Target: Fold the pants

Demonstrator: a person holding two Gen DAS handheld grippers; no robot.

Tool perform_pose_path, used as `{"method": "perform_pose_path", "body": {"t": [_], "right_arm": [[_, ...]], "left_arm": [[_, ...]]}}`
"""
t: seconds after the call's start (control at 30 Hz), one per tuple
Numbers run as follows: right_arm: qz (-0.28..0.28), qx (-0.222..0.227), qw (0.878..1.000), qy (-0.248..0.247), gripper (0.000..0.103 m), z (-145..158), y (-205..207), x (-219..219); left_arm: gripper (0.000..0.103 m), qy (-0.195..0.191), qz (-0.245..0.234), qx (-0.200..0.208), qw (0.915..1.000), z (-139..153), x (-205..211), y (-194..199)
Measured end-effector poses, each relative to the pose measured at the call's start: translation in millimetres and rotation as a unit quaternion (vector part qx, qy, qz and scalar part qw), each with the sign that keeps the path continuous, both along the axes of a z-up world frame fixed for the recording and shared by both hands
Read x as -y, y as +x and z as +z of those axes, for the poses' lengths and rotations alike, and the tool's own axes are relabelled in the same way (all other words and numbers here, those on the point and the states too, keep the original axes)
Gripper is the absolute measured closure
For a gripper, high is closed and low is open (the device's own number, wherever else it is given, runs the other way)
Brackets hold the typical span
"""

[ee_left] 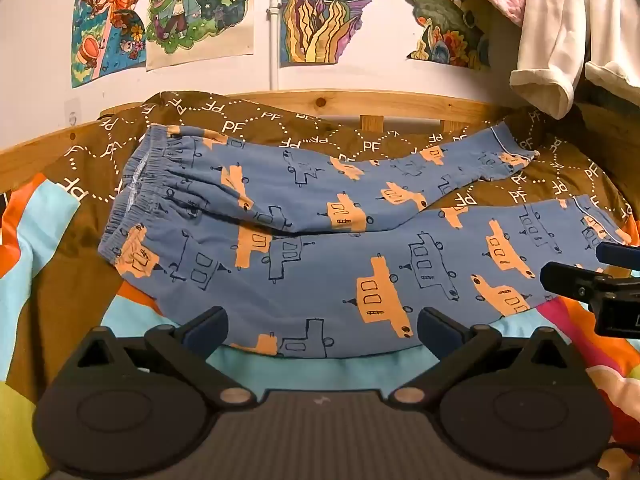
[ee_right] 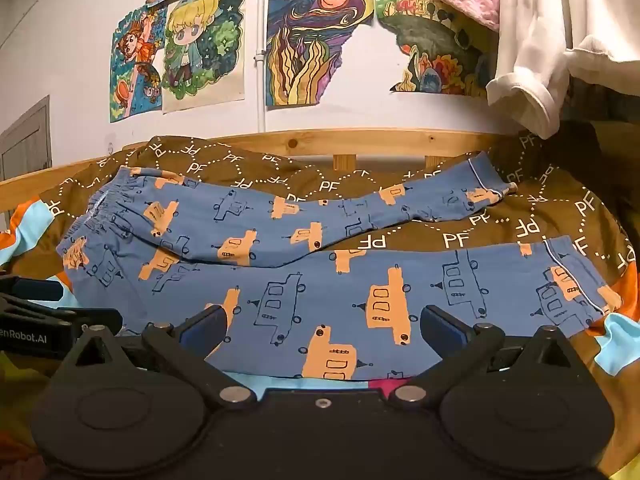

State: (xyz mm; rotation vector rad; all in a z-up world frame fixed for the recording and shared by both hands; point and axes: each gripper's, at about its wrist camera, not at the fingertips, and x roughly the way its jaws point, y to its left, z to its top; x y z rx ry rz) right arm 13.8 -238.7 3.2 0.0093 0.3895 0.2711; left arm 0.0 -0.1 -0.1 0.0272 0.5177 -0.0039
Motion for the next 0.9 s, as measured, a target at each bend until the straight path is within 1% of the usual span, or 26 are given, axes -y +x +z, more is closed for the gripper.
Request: {"method": "perform_pose_path", "body": {"t": [0.27,0.3,0.9], "right_arm": [[-0.002,0.000,1.000,0.000,0.001,-0.6,0.6,-0.1],[-0.002,0.000,1.000,0.000,0.001,-0.7,0.5,0.0],[0.000,-0.004,1.000,-0.001,0.001,-1.1,1.4,0.2]], "left_arm": [[0.000,-0.004,0.000,-0.001,1.0000,0.0,-2.7,-0.4],[0.000,0.001,0.000,0.000,1.0000,0.1,-0.2,-0.3],[0.000,0.002,-0.002,-0.001,1.0000,-0.4,0.8,-0.5]]}}
